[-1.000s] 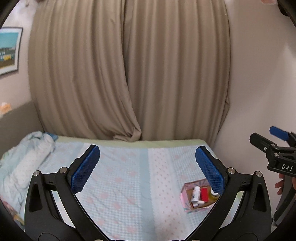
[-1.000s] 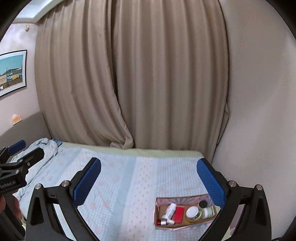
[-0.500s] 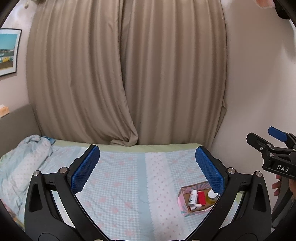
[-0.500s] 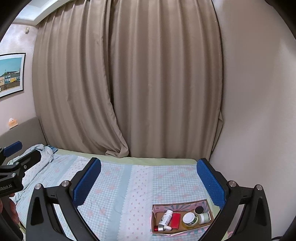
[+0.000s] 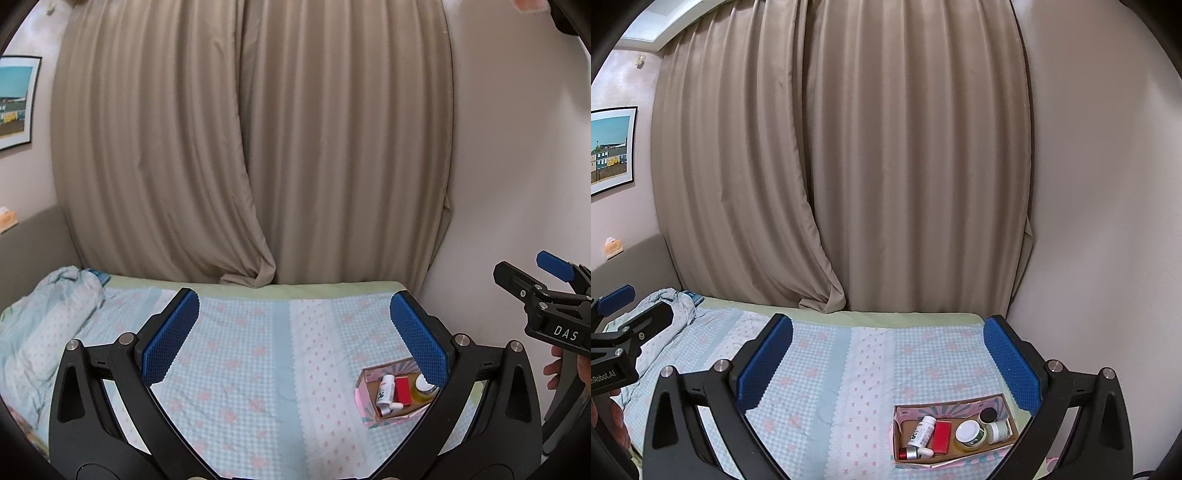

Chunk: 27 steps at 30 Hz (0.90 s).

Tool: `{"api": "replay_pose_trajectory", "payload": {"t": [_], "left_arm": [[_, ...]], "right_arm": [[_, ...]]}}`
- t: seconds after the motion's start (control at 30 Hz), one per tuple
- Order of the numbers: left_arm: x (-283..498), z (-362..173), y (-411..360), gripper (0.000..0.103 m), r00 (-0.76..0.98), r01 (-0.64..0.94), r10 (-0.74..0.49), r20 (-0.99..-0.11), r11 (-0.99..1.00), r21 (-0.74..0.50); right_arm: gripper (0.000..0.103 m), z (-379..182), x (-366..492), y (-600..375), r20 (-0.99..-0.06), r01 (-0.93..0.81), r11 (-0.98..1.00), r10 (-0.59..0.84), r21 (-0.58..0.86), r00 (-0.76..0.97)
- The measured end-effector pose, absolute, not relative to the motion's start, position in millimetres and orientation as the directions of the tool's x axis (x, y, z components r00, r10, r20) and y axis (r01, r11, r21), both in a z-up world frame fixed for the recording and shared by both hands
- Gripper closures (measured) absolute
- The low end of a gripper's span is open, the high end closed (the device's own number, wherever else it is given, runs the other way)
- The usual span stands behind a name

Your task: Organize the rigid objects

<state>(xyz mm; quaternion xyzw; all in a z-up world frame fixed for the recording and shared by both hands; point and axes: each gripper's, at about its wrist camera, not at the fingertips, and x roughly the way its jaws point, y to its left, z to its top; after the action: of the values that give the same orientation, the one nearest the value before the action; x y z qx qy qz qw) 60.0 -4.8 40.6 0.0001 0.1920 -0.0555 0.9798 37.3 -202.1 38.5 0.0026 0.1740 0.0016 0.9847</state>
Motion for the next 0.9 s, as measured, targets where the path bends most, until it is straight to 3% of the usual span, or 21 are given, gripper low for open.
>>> {"api": "replay_pose_trajectory", "payload": {"t": [0.9], "left_arm": [[59.1, 34.7, -6.9, 0.000, 0.919, 0.116, -0.107, -0.380, 0.993, 0.001]], "right_arm": [[0.000, 43.1, 27.2, -194.3, -0.356, 0.036, 0.999, -0.026, 0.024, 0.934]]}}
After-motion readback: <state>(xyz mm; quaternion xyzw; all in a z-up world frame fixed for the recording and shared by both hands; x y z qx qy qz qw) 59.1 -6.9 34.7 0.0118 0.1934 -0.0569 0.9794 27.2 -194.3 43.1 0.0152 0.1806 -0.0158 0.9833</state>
